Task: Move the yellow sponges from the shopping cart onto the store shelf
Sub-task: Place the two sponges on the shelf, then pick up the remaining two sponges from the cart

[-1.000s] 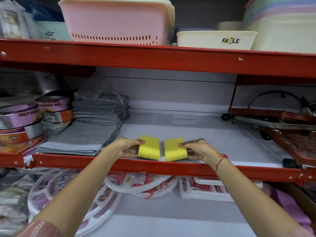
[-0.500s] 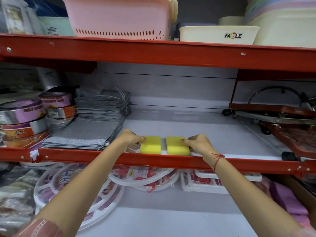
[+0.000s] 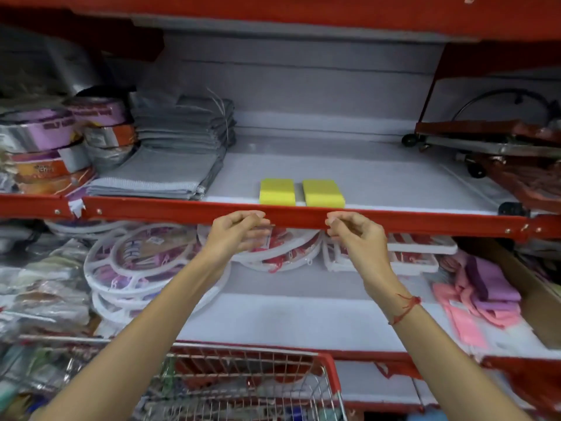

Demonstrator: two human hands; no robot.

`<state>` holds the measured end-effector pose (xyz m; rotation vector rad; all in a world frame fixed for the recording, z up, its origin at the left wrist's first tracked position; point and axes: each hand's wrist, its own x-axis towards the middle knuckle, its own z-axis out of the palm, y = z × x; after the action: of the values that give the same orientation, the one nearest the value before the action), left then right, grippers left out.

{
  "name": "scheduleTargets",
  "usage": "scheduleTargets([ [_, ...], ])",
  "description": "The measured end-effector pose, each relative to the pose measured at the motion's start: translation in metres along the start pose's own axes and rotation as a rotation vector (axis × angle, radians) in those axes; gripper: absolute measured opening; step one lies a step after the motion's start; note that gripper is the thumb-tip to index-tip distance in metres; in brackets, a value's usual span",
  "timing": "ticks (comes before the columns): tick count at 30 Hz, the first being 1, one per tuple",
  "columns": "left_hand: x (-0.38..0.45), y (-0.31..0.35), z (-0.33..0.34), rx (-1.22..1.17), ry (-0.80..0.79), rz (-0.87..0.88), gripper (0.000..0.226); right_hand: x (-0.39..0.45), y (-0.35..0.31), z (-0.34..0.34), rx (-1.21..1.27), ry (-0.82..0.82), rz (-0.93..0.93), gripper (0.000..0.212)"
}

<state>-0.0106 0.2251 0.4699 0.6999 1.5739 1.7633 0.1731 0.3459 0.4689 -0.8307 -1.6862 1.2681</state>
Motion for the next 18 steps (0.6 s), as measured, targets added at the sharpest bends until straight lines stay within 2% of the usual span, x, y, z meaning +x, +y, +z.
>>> scheduleTargets([
  [5, -0.032, -0.063, -0.021, 0.013, -0.050, -0.198, 0.017, -0.051, 0.049, 0.014, 0.055, -0.085, 0.243, 0.013],
  [10, -0.049, -0.127, -0.034, 0.042, -0.034, -0.408, 0.024, -0.088, 0.101, 0.029, 0.043, -0.197, 0.496, 0.015],
  [14, -0.068, -0.186, -0.041, 0.101, -0.042, -0.596, 0.028, -0.119, 0.160, 0.039, -0.099, -0.232, 0.650, 0.018],
  [18, -0.089, -0.243, -0.047, 0.141, 0.004, -0.770, 0.020, -0.153, 0.221, 0.043, -0.310, -0.300, 0.772, 0.023],
])
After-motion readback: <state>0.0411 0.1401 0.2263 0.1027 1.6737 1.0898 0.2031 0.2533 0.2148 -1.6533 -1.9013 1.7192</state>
